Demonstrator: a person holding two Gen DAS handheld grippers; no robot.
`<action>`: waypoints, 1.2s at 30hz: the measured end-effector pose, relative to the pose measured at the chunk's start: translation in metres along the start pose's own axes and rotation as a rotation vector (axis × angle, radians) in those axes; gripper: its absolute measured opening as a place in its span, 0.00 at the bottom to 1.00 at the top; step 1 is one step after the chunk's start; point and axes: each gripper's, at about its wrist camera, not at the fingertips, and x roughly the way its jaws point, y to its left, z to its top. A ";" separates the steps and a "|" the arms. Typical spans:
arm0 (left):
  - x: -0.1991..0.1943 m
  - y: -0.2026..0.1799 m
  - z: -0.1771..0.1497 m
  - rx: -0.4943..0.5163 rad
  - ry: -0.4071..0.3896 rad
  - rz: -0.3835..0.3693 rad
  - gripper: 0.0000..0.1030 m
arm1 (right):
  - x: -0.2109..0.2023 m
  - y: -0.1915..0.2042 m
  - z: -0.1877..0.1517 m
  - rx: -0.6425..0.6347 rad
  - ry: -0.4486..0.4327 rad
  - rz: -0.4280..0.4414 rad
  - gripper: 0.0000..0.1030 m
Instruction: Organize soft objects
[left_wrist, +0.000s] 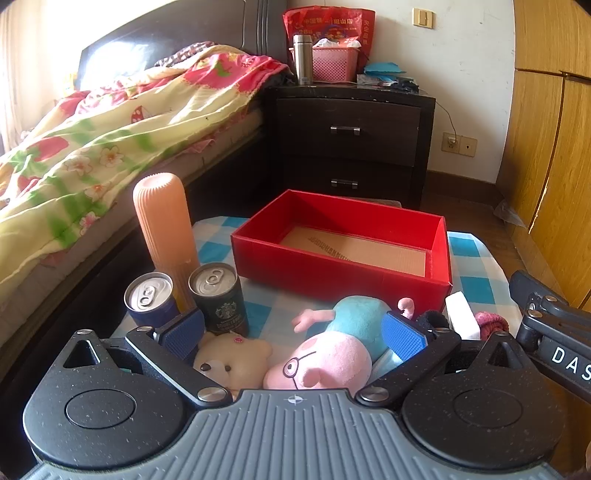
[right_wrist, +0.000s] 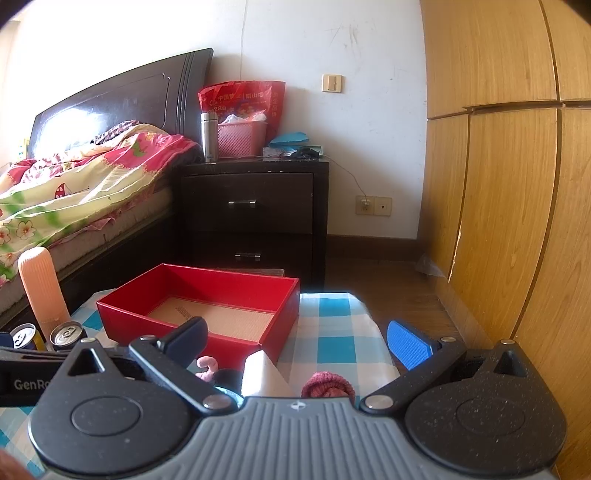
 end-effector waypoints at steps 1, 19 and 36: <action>0.000 0.000 0.000 0.000 0.000 -0.001 0.95 | 0.000 0.000 0.000 0.000 0.002 0.000 0.82; 0.001 -0.002 -0.003 0.013 0.006 -0.015 0.95 | 0.001 -0.002 -0.002 0.003 -0.001 -0.005 0.82; 0.003 -0.037 -0.071 0.328 0.106 -0.328 0.92 | -0.006 -0.068 -0.025 0.047 0.078 -0.037 0.82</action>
